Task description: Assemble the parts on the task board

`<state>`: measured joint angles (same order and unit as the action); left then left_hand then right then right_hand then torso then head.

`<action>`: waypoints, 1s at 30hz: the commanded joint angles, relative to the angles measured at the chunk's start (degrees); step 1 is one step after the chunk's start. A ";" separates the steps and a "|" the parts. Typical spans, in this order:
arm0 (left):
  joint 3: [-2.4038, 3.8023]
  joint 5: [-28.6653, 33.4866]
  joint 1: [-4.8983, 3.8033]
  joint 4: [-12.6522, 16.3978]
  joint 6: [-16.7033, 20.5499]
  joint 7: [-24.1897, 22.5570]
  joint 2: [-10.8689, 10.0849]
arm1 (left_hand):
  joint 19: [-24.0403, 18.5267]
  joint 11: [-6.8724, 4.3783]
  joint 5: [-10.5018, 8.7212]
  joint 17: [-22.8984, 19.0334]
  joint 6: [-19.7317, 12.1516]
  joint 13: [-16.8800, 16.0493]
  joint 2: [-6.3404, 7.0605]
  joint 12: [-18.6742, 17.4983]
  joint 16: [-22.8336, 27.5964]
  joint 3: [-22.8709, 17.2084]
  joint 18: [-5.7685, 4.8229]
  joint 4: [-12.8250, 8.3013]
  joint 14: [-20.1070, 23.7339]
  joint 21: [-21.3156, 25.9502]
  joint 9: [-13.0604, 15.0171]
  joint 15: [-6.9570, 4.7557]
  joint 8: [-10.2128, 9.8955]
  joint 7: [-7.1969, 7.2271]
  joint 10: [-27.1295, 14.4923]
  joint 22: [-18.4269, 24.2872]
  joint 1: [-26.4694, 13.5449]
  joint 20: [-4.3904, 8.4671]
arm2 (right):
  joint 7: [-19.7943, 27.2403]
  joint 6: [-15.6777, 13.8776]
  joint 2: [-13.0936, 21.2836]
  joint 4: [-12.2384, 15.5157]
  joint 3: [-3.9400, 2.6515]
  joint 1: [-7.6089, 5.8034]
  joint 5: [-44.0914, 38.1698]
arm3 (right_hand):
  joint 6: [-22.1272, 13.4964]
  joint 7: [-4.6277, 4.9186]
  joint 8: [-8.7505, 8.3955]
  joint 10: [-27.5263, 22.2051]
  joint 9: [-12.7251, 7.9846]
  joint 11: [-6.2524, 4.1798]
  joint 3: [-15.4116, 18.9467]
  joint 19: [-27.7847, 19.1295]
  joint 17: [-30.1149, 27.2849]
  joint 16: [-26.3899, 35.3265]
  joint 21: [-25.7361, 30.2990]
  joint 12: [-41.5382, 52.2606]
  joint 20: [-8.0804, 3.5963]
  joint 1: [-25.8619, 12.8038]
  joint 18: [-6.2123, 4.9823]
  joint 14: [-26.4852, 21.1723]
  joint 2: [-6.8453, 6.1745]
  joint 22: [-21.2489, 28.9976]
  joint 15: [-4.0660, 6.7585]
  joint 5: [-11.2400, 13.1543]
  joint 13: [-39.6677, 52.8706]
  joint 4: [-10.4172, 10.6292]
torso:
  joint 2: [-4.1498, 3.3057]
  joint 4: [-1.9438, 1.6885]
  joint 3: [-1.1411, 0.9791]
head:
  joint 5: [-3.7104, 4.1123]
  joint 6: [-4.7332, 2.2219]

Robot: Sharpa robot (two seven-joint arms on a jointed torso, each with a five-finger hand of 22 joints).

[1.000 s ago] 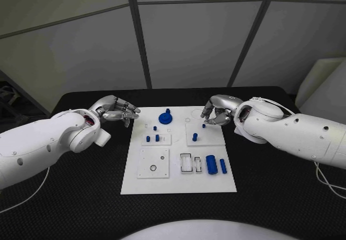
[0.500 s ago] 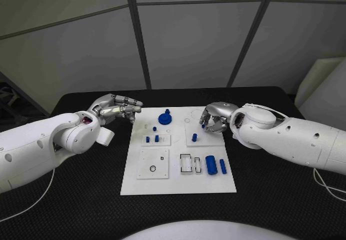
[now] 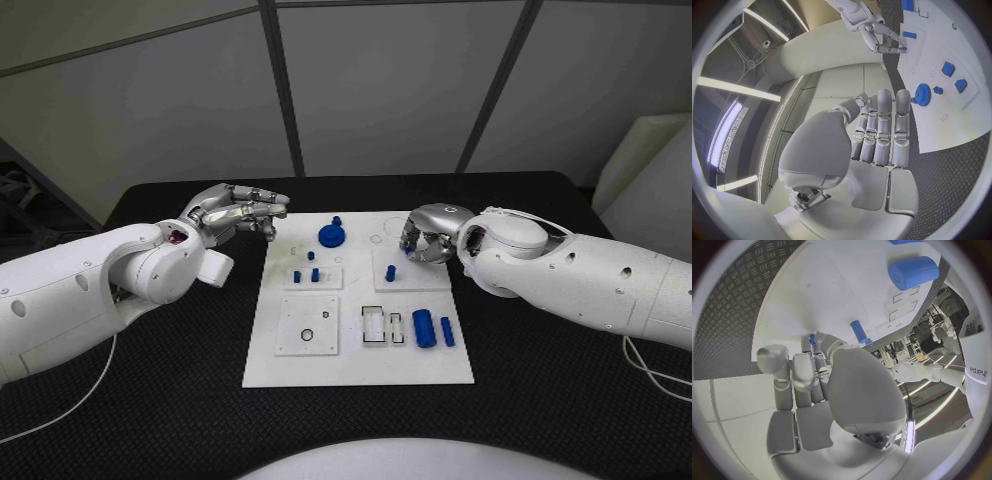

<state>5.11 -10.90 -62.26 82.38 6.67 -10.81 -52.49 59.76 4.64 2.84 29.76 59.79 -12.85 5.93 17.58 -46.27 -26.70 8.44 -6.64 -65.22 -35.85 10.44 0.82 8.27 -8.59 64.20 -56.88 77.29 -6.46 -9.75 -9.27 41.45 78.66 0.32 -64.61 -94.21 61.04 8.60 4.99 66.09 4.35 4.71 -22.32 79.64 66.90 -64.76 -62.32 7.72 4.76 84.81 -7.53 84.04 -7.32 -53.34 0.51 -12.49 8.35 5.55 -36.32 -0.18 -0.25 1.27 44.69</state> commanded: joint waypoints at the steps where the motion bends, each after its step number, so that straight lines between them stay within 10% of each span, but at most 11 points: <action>1: 0.05 1.37 -0.06 0.20 -0.13 -1.51 0.08 | -0.35 0.15 -0.01 -0.10 -0.02 -0.08 -0.39 0.26 0.18 0.29 2.00 0.02 0.61 0.11 -0.04 -0.01 0.27 -0.09 -0.42 0.10 -0.15 -0.13 | -0.76 0.98 -0.17 -0.02 0.16 0.25 -2.06 | 1.10 -0.17 0.51 1.11 0.14 -0.36 -0.99 0.83 1.52 -2.02 -2.62 0.46 -0.09 0.98 1.40 3.26 0.10 -3.11 0.24 0.22 0.14 -0.63 | -0.01 0.04 0.00 | -0.02 0.12; 11: 0.04 1.40 -0.05 0.13 -0.15 -1.45 0.13 | -0.35 0.26 -0.01 -0.31 -0.34 -0.18 -0.43 0.51 0.31 0.49 1.99 0.00 0.70 0.41 -0.13 0.06 0.25 -0.23 -0.86 0.29 -0.21 -0.17 | -3.52 -1.00 -0.44 0.47 0.16 0.55 -6.47 | 4.47 -1.07 1.94 4.62 0.69 -1.50 -3.36 3.57 1.54 -2.93 -11.98 1.26 -0.58 1.11 3.27 3.00 1.05 -14.64 1.15 0.70 0.88 -3.25 | -0.03 0.04 0.00 | 0.10 0.40; 30: 0.04 1.40 -0.01 -0.70 -0.88 -0.79 0.37 | -0.72 0.57 0.01 -0.95 -1.16 -0.42 -0.59 1.16 0.92 0.70 1.95 -0.38 1.48 1.22 -0.36 0.33 0.26 -0.53 -2.03 0.73 0.14 -0.34 | -4.74 -7.58 1.73 4.33 0.06 0.72 -7.67 | 4.56 -1.04 1.67 4.85 0.61 -1.44 -4.28 3.26 1.53 -3.63 -13.34 0.41 -0.55 -0.40 3.40 2.87 0.77 -16.10 1.10 0.59 1.02 -4.25 | 0.06 0.05 0.00 | -0.02 0.43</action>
<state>5.10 -9.86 -62.21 81.74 6.56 -10.94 -52.20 59.36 5.25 2.84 28.86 58.95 -13.18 5.94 18.57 -45.69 -26.39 8.50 -6.96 -64.19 -34.74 10.13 1.03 8.27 -9.01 62.36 -56.19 77.29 -6.88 -13.90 -13.80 42.94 82.46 0.44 -63.75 -101.02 65.27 7.55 6.80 70.27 4.98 3.57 -26.41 82.74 68.34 -68.21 -75.38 8.51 4.19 84.95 -4.86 83.94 -6.55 -69.38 1.25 -11.63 9.27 1.52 -36.26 -0.13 -0.27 1.18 45.19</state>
